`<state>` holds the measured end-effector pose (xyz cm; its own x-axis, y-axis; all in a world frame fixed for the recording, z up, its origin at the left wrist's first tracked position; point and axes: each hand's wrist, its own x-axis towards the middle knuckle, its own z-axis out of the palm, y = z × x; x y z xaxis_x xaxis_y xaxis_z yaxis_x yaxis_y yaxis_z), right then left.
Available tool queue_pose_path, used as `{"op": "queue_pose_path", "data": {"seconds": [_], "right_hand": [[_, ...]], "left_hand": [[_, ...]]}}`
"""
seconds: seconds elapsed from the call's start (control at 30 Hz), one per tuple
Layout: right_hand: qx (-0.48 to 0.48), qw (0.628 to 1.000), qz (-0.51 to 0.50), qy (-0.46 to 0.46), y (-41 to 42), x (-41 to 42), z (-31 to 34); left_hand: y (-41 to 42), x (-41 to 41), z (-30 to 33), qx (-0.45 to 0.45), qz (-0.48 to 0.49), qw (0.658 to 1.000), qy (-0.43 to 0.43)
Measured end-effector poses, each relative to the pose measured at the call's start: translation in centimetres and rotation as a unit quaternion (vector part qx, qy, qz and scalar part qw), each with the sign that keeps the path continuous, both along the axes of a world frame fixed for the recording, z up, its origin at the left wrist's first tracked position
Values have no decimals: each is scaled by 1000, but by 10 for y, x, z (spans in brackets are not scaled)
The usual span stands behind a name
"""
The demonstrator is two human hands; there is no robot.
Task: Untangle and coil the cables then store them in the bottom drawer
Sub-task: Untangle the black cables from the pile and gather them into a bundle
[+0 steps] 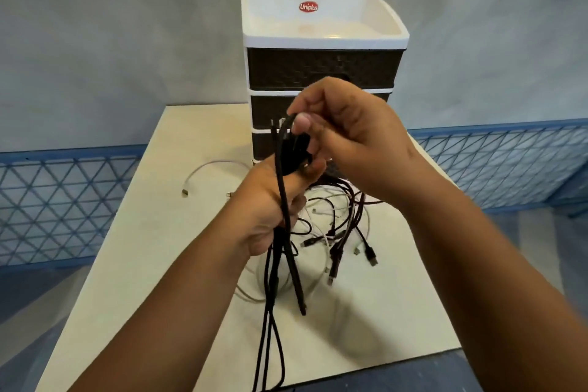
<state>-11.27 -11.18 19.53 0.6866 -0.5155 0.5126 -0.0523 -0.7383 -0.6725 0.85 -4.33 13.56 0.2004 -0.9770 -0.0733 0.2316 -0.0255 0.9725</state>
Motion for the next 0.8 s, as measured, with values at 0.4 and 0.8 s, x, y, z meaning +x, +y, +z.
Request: {"op": "queue_pose_path", "data": {"seconds": [0.4,0.8], "right_hand": [[97,978,-126,-132,4,-8,-104],[-17,945,-140,296,-27,-47,-154]], "left_hand": [[-4,15,6,-38,14,999,10],[14,54,56,-185,17,974,133]]}}
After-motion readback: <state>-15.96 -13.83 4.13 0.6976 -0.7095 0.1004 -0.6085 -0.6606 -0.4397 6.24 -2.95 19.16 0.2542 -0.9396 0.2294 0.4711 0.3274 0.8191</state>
